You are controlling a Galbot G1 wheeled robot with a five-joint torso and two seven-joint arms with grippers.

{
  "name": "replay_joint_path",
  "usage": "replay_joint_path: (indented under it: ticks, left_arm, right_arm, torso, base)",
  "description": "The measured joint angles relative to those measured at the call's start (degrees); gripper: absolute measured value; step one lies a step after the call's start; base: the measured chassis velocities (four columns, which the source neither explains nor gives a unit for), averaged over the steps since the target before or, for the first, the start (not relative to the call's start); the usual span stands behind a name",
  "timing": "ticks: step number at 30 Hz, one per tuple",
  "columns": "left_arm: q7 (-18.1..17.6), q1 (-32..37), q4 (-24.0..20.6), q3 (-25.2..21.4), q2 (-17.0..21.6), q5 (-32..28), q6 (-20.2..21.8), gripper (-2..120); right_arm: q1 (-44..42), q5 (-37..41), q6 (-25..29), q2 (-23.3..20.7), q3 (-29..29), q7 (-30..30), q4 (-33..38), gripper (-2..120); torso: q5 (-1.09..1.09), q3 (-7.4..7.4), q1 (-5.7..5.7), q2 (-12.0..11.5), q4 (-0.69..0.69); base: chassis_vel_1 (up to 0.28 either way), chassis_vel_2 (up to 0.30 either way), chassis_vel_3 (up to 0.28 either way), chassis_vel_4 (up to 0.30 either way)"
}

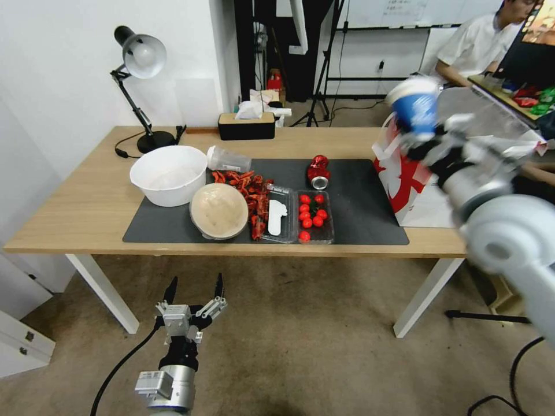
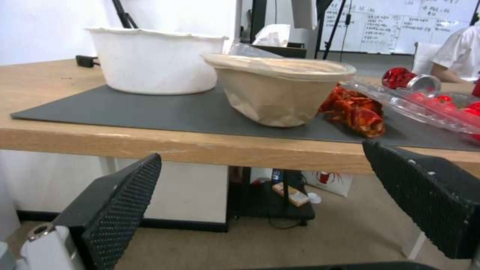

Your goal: Pick up the trash from the table and place it into the takeout bag.

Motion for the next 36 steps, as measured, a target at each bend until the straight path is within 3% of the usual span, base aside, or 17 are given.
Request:
replay_joint_path:
  ticks: [6, 15, 34, 36]
  left_arm:
    - [-0.41, 0.24, 0.12, 1.19, -0.16, 0.56, -0.07, 100]
    - [-0.34, 0.67, -1.2, 1.59, 0.52, 0.87, -0.63, 100]
    - [-0.43, 0.65, -1.26, 1.56, 1.13, -0.01, -0.84, 100]
    - [-0.44, 0.68, -1.27, 1.59, 1.07, 0.0, -0.84, 100]
  right_arm:
    - [5.22, 2.82, 0.29, -2.07, 0.14, -0.98, -8.54, 25]
    - [8.55, 3.11, -0.66, -0.55, -3.51, -1.3, -14.32, 26]
    - [10.37, 0.91, -2.12, 0.27, -6.56, 0.0, -15.1, 96]
    - [9.92, 0.88, -2.12, 0.26, -6.49, -0.08, -14.75, 99]
  torso:
    - [0.0, 0.01, 0.0, 0.0, -0.01]
    - [0.01, 0.01, 0.0, 0.0, 0.0]
    - [-0.02, 0.0, 0.01, -0.01, -0.01]
    - [-0.01, 0.0, 0.01, -0.01, -0.01]
  base:
    - [0.0, 0.0, 0.0, 0.0]
    - [0.0, 0.0, 0.0, 0.0]
    - [0.0, 0.0, 0.0, 0.0]
    - [0.0, 0.0, 0.0, 0.0]
